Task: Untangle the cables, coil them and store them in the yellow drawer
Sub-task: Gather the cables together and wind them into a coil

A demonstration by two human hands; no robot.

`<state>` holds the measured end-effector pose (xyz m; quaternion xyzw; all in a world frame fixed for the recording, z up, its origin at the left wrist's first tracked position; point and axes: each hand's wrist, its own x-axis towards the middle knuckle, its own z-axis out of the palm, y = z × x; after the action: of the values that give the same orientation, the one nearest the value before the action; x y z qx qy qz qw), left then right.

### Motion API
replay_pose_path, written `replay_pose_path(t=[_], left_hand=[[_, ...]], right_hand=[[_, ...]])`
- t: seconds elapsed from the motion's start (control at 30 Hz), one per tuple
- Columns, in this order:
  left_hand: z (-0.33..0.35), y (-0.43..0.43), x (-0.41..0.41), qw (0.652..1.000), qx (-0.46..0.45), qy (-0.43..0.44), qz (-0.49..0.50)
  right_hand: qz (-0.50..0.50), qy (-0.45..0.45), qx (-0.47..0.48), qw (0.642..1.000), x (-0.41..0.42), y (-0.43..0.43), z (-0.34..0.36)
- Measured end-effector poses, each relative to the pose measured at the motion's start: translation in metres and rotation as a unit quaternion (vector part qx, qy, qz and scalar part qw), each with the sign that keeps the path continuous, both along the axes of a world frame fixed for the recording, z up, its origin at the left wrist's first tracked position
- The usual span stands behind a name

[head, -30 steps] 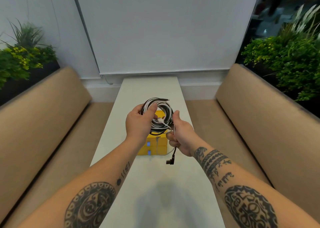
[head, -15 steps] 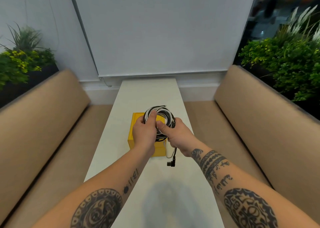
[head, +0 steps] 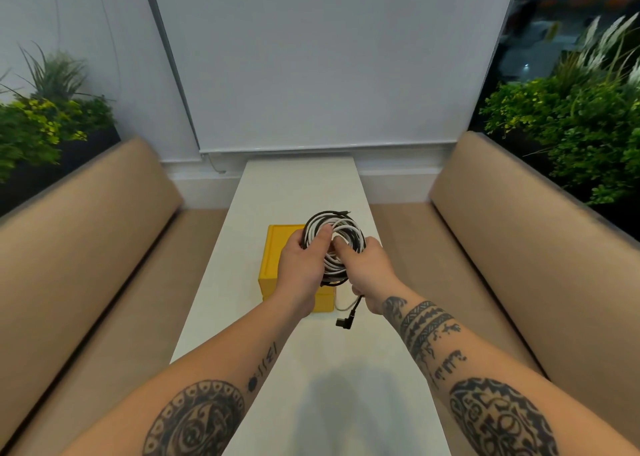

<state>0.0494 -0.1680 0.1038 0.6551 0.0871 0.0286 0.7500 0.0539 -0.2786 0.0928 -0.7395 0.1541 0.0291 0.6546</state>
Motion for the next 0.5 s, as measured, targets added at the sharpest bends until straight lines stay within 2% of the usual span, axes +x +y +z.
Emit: replay_pose_path(t=[0.1,0.23,0.3,0.33,0.43,0.5], left_hand=[[0.002,0.000,0.002,1.000,0.009,0.000,0.028],[0.007,0.003,0.005,0.998,-0.022,0.003,0.057],[0.009,0.005,0.006,0.996,-0.049,0.013,0.076],[0.010,0.005,0.006,0.993,-0.072,0.019,0.087],[0.015,0.004,0.006,0.984,-0.140,0.027,0.104],[0.015,0.002,0.008,0.984,-0.142,0.017,0.106]], right_hand=[[0.009,0.006,0.041,0.999,-0.003,0.003,0.003],[-0.007,0.040,0.228,0.973,-0.003,0.004,0.014],[0.004,0.040,0.284,0.958,-0.003,0.003,0.018],[0.014,0.036,0.273,0.961,-0.003,0.004,0.020],[0.042,0.029,0.131,0.990,-0.006,0.010,0.026],[0.056,0.024,0.088,0.994,-0.008,0.016,0.025]])
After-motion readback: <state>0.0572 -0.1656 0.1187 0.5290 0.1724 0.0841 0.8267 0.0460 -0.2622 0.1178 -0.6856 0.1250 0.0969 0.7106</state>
